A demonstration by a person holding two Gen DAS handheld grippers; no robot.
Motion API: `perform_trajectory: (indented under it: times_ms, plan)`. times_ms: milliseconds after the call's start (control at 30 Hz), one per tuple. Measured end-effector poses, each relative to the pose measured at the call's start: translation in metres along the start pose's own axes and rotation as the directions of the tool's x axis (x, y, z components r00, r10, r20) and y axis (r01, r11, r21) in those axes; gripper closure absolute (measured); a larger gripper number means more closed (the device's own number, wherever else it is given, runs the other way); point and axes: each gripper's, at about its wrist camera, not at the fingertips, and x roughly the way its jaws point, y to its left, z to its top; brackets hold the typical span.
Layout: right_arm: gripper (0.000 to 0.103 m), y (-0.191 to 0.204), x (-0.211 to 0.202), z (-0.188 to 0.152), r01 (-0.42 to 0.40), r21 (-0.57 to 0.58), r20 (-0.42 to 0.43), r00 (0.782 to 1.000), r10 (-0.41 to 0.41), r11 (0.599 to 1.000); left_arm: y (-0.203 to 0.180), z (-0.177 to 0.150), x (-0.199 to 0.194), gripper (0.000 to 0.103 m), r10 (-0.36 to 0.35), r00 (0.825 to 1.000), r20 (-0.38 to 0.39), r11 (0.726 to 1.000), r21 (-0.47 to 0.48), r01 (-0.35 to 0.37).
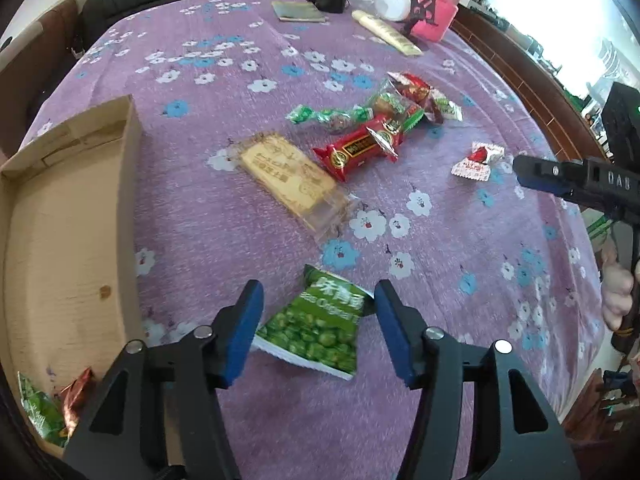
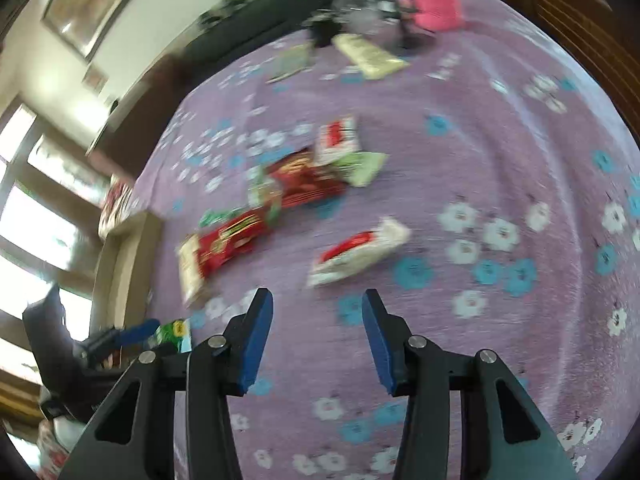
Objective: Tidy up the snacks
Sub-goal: 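Grasp a second green pea bag with the left gripper while the right grasps a white wafer pack, then move both packets over the box and release them inside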
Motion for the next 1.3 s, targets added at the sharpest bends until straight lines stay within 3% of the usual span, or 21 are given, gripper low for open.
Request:
perform_trajectory:
  times_ms: [100, 200, 467, 533, 567, 767, 867, 1100, 1300]
  plan:
    - [0.056, -0.008, 0.007, 0.007, -0.010, 0.049, -0.004, 1.000, 0.010, 0.999, -0.007, -0.002, 0.010, 0.045, 0.016, 1.000, -0.020, 1.000, 0.009, -0.016]
    - [0.053, -0.007, 0.016, 0.015, 0.002, 0.062, 0.004, 1.000, -0.002, 0.998, -0.011, -0.003, 0.009, 0.068, -0.010, 1.000, -0.018, 1.000, 0.012, 0.010]
    - [0.054, 0.005, 0.043, 0.024, 0.103, 0.032, -0.019, 0.995, -0.102, 0.994, -0.006, -0.009, 0.005, 0.067, -0.027, 1.000, 0.001, 0.998, -0.053, 0.027]
    - [0.071, 0.004, 0.045, 0.025, 0.122, 0.032, -0.004, 0.993, -0.122, 0.992, -0.004, -0.012, 0.002, 0.067, -0.022, 1.000, 0.009, 0.997, -0.068, 0.023]
    - [0.074, 0.003, 0.046, 0.026, 0.111, 0.033, -0.008, 0.994, -0.110, 0.993, -0.004, -0.011, 0.001, 0.068, -0.022, 1.000, 0.012, 0.997, -0.074, 0.023]
    - [0.086, 0.003, 0.034, 0.022, 0.092, 0.036, 0.012, 0.996, -0.093, 0.995, 0.005, -0.008, -0.020, 0.068, -0.064, 0.996, 0.068, 0.989, -0.132, 0.073]
    - [0.086, 0.013, 0.021, 0.018, 0.093, 0.017, 0.039, 0.995, -0.093, 0.996, 0.014, -0.009, -0.037, 0.068, -0.084, 0.991, 0.107, 0.982, -0.161, 0.101]
    - [0.086, 0.061, 0.003, 0.007, 0.024, -0.054, 0.055, 0.998, -0.022, 0.998, 0.060, -0.017, -0.081, 0.067, -0.073, 0.980, 0.188, 0.957, -0.264, 0.121]
    - [0.087, 0.145, 0.023, -0.010, -0.104, -0.185, -0.020, 0.995, 0.102, 0.977, 0.126, -0.031, -0.106, 0.067, 0.031, 0.978, 0.204, 0.927, -0.372, 0.048]
